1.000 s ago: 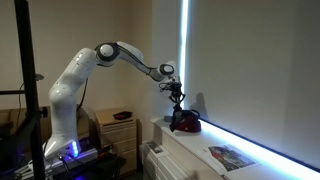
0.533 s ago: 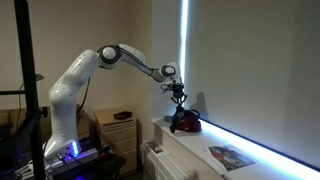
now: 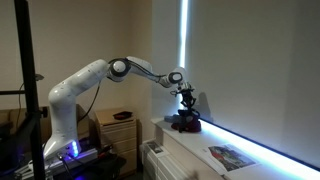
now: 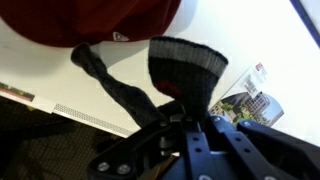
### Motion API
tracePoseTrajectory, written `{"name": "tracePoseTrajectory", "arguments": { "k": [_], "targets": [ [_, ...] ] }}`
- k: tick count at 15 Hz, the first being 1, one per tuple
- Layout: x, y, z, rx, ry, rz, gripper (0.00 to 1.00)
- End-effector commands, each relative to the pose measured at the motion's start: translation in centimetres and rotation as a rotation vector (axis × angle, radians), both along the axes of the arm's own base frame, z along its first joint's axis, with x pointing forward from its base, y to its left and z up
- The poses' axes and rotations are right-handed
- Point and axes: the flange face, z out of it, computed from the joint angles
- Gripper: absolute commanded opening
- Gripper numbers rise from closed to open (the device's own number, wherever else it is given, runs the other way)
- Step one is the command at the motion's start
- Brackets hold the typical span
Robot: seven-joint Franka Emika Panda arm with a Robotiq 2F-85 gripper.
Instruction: Put the sock on the window ledge
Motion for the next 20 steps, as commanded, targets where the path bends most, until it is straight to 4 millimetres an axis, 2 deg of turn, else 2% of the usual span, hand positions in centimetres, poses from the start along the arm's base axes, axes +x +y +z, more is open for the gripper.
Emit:
{"name": "tracePoseTrajectory", "arguments": {
  "k": [1,2,3,4,6,8,11,14,15,16,18,19,20],
  "targets": [
    [-0.3,-3.8,-2.8,-0.065,-0.059,-0.175,0.02],
    [-0.8,-4.5,-3.9,-0.079,-0.057,-0.234,0.02],
    [-2.4,-6.4,-4.0,-0.065,-0.037,-0.251,0.04],
    [-3.8,-7.0,-5.4,-0.027,-0.012,-0.303,0.32],
    [-6.8,-8.8,-6.1,0.005,0.004,-0.404,0.37],
    [-8.4,-9.0,-6.2,0.045,-0.001,-0.494,0.52],
    [-8.2,-7.7,-4.8,0.145,-0.004,-0.551,0.74],
    [-5.7,-4.1,-0.4,0.271,0.055,-0.435,0.95],
    [-5.2,-3.3,1.3,0.286,0.065,-0.39,0.99],
    [-4.9,-2.3,2.2,0.313,0.073,-0.342,1.0],
    [-4.2,-0.4,5.3,0.349,0.077,-0.242,1.0],
    [-4.1,-1.4,2.9,0.292,0.084,-0.324,1.0],
    [-4.0,-0.9,4.2,0.294,0.075,-0.311,1.0]
  ]
}}
